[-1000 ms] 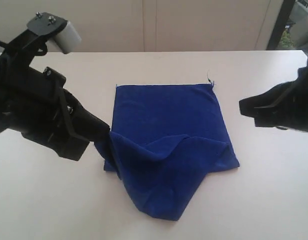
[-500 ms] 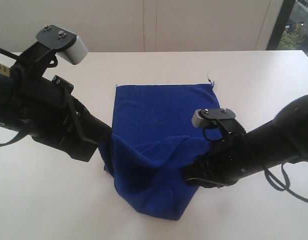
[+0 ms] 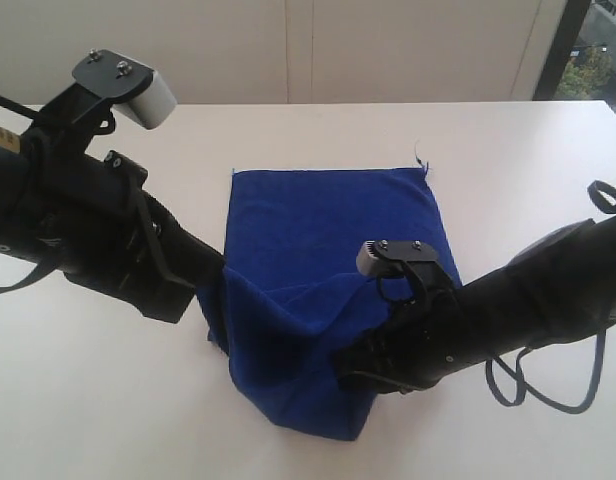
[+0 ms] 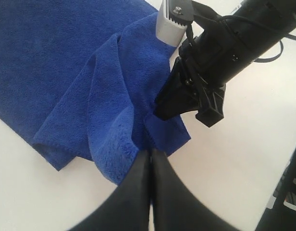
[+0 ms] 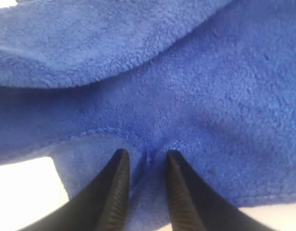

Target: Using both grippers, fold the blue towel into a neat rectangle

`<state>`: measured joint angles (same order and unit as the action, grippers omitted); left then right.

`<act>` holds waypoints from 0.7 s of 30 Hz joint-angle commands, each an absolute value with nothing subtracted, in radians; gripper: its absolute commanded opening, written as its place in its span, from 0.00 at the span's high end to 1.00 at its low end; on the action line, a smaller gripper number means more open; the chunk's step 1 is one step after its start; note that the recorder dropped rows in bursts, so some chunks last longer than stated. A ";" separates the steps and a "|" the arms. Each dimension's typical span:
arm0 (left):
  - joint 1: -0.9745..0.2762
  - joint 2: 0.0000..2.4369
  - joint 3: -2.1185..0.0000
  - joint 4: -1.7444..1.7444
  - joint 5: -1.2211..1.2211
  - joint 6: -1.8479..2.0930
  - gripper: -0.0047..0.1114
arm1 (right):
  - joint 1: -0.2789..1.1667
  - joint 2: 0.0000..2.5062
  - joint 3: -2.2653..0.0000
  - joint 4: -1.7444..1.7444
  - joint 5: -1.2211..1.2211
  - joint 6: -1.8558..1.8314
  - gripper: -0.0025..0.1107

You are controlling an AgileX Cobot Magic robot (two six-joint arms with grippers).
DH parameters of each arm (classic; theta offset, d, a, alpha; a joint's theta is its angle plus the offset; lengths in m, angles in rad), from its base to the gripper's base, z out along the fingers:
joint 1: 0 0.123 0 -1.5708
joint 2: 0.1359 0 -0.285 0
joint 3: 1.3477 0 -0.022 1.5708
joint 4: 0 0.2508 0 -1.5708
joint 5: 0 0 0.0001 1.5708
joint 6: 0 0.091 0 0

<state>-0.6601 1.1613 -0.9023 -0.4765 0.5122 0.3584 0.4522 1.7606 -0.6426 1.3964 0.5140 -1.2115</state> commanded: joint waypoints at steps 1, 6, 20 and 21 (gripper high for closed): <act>-0.665 1.158 -0.895 -0.486 0.521 0.365 0.96 | 0.458 1.776 -0.638 1.433 0.571 -1.285 0.73; -0.665 1.158 -0.895 -0.486 0.521 0.365 0.96 | 0.458 1.776 -0.638 1.437 0.568 -1.289 0.73; -0.665 1.158 -0.895 -0.486 0.521 0.365 0.96 | 0.458 1.772 -0.644 1.437 0.601 -1.314 0.73; -0.665 1.158 -0.895 -0.486 0.521 0.365 0.96 | 0.458 1.772 -0.644 1.437 0.605 -1.319 0.73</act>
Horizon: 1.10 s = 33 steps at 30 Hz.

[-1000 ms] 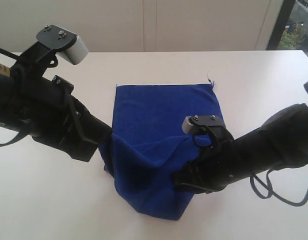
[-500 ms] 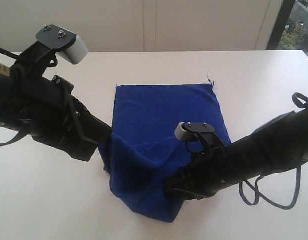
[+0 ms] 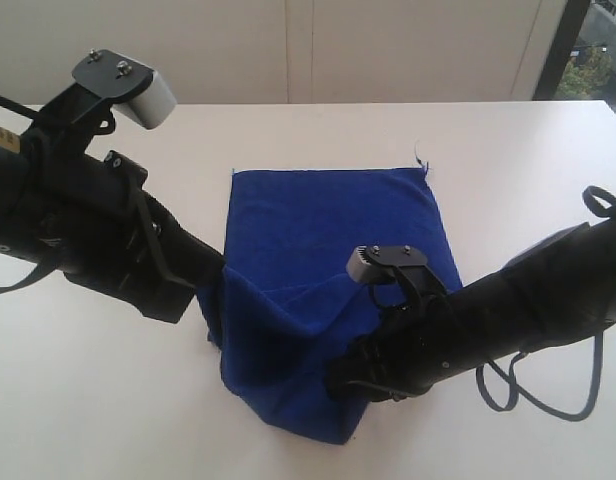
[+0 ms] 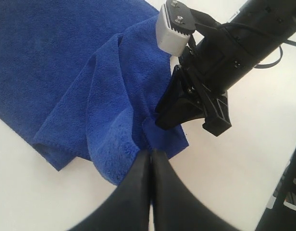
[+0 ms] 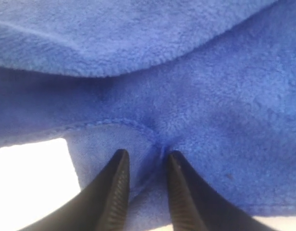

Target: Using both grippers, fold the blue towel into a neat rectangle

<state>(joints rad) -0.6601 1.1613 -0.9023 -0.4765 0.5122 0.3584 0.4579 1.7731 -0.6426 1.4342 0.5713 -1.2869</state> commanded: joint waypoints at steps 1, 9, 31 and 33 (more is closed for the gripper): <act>-0.665 1.158 -0.895 -0.486 0.521 0.365 0.96 | 0.458 1.772 -0.644 1.437 0.605 -1.321 0.73; -0.665 1.158 -0.895 -0.486 0.521 0.365 0.96 | 0.458 1.772 -0.644 1.437 0.601 -1.330 0.73; -0.665 1.158 -0.895 -0.486 0.521 0.365 0.96 | 0.458 1.576 -0.642 1.389 0.548 -1.357 0.98; -0.665 1.158 -0.895 -0.486 0.522 0.367 0.96 | 0.458 1.497 -0.642 1.332 0.497 -1.316 0.98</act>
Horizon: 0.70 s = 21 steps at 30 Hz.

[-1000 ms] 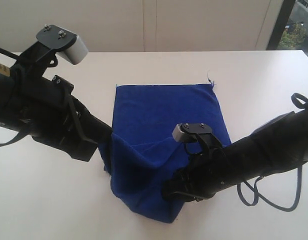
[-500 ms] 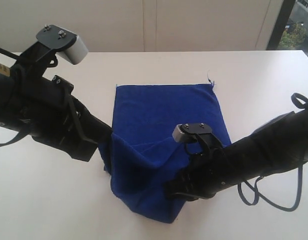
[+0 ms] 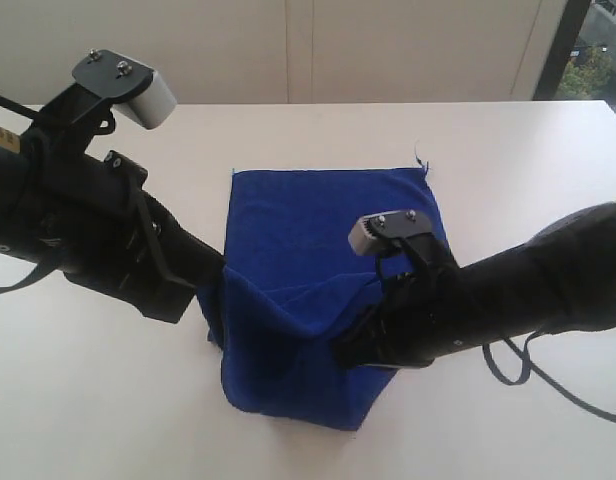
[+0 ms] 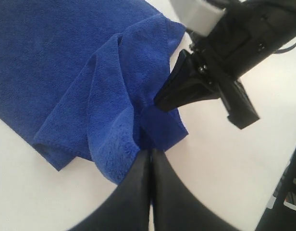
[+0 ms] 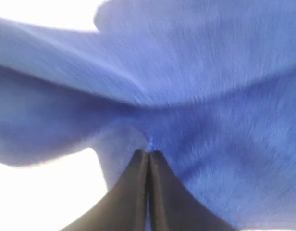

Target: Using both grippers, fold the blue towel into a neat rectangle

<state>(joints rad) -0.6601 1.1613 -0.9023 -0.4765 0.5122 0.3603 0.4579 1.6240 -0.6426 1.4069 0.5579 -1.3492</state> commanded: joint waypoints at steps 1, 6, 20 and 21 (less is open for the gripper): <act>-0.665 1.158 -0.895 -0.486 0.522 0.376 0.96 | 0.458 1.456 -0.642 1.286 0.466 -1.274 0.98; -0.665 1.147 -0.897 -0.486 0.487 0.400 0.96 | 0.458 1.266 -0.642 0.934 0.333 -0.935 0.98; -0.665 0.984 -0.960 -0.428 0.616 0.341 0.96 | 0.458 0.749 -0.642 0.129 0.451 -0.128 0.98; -0.665 0.970 -0.960 -0.419 0.622 0.329 0.96 | 0.458 0.727 -0.642 0.099 0.471 -0.091 0.98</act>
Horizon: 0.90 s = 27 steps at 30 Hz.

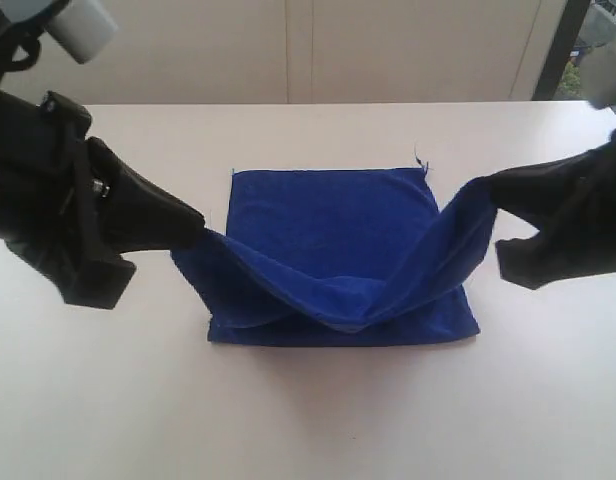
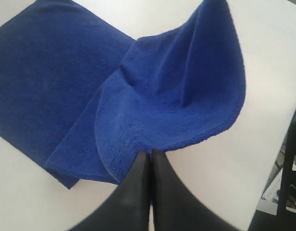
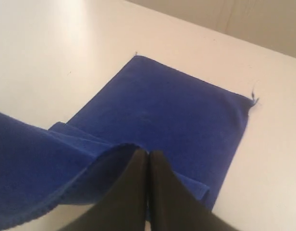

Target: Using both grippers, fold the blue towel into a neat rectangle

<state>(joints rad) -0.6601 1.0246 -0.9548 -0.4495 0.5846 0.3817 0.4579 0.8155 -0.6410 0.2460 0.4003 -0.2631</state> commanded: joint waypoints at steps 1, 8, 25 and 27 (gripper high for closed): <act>-0.665 0.958 -0.960 -0.417 0.628 0.317 0.96 | 0.458 0.710 -0.642 0.086 0.487 -0.069 0.98; -0.665 0.864 -0.954 -0.417 0.700 0.264 0.96 | 0.458 0.622 -0.654 0.080 0.577 -0.047 0.98; -0.665 0.792 -0.954 -0.544 0.715 0.295 0.96 | 0.458 0.529 -0.698 0.093 0.596 -0.047 0.98; -0.665 0.796 -0.954 -0.481 0.658 0.295 0.96 | 0.458 0.536 -0.696 0.089 0.548 -0.047 0.98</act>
